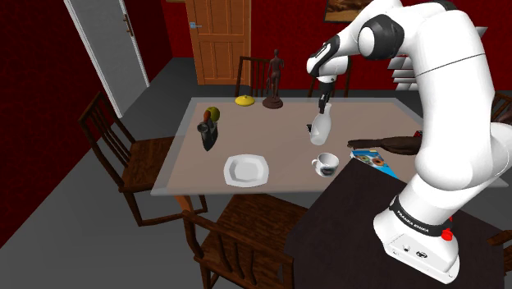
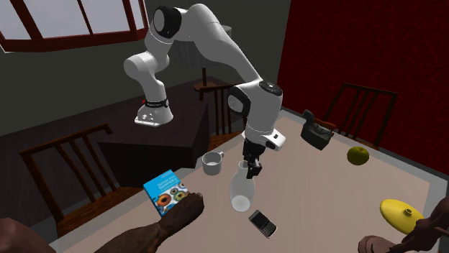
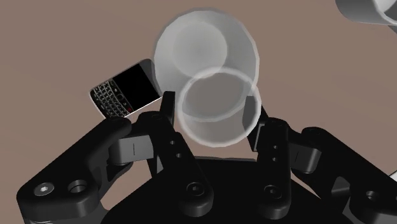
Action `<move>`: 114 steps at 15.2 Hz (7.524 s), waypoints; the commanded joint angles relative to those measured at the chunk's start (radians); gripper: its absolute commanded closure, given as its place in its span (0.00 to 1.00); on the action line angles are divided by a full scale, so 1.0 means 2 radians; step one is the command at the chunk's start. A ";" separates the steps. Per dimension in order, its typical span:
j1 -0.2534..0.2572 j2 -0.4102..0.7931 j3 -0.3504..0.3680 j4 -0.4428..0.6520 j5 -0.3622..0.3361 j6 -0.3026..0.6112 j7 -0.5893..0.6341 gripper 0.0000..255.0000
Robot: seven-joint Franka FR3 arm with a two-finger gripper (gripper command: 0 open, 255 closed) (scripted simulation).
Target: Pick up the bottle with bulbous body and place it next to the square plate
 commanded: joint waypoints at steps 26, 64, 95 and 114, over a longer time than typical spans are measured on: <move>0.012 -0.081 -0.020 0.032 -0.027 -0.110 0.007 1.00; -0.010 -0.095 -0.030 0.270 -0.034 -0.360 0.002 1.00; 0.217 -0.493 0.117 -0.217 -0.122 -0.275 0.359 1.00; 0.219 -0.480 0.119 -0.326 -0.121 -0.154 0.370 1.00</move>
